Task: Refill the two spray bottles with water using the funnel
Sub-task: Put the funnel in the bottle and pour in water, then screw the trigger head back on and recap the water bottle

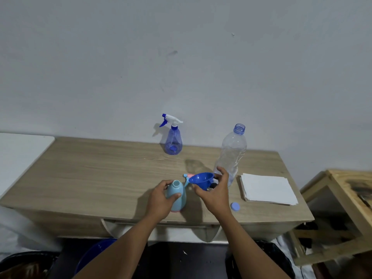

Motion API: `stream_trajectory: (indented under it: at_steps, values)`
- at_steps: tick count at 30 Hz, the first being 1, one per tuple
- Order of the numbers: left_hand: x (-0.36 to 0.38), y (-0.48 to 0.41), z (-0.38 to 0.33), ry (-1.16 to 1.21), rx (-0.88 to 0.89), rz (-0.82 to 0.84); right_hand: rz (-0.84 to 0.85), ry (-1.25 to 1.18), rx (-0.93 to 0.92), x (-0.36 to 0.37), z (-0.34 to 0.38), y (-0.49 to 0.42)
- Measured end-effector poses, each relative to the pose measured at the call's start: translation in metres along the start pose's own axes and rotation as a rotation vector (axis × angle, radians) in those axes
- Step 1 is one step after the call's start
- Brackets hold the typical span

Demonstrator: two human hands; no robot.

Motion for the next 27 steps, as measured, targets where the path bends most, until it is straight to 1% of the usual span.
stream_trajectory:
  at_steps: [2, 3, 6, 8, 11, 13, 18, 21, 24, 25, 27]
  values:
    - [-0.006, -0.003, 0.004, 0.002, -0.009, -0.027, 0.010, 0.054, 0.021, -0.006, -0.010, 0.006]
    - [-0.010, -0.005, 0.005, 0.005, -0.013, -0.039, 0.041, 0.097, 0.029, -0.005, -0.016, 0.008]
    - [-0.016, -0.009, 0.007, 0.006, -0.026, -0.050, 0.187, 0.275, 0.039, 0.009, -0.028, 0.010]
    - [-0.019, -0.011, 0.009, 0.003, -0.028, -0.050, 0.259, 0.423, -0.004, 0.020, -0.030, 0.006]
    - [-0.021, -0.010, 0.010, -0.017, -0.040, -0.034, 0.382, 0.711, -0.047, 0.037, -0.034, -0.003]
    - [-0.021, -0.010, 0.010, -0.028, -0.039, -0.029, 0.443, 0.864, -0.045, 0.046, -0.042, -0.009]
    - [-0.021, -0.013, 0.015, -0.041, -0.036, -0.026, 0.527, 1.054, 0.038, 0.059, -0.066, -0.021]
    - [-0.021, -0.016, 0.019, -0.041, -0.017, -0.017, 0.537, 1.102, 0.039, 0.061, -0.074, -0.023]
    - [-0.022, -0.018, 0.020, -0.037, -0.009, -0.006, 0.518, 1.027, 0.041, 0.055, -0.069, -0.021]
    - [-0.022, -0.018, 0.020, -0.031, -0.001, -0.006, 0.470, 0.961, 0.014, 0.052, -0.065, -0.022]
    - [-0.023, -0.019, 0.021, -0.022, 0.011, -0.007, 0.322, 0.806, -0.041, 0.047, -0.057, -0.032]
Point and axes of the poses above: each hand's wrist, its own y-axis away from the middle knuckle, its own x-axis out of the palm, z = x × y, the point moved 4 cm from there along -y, towards the middle knuckle, and after that the axes turned 3 degrees about -y, right-handed, at the moved point
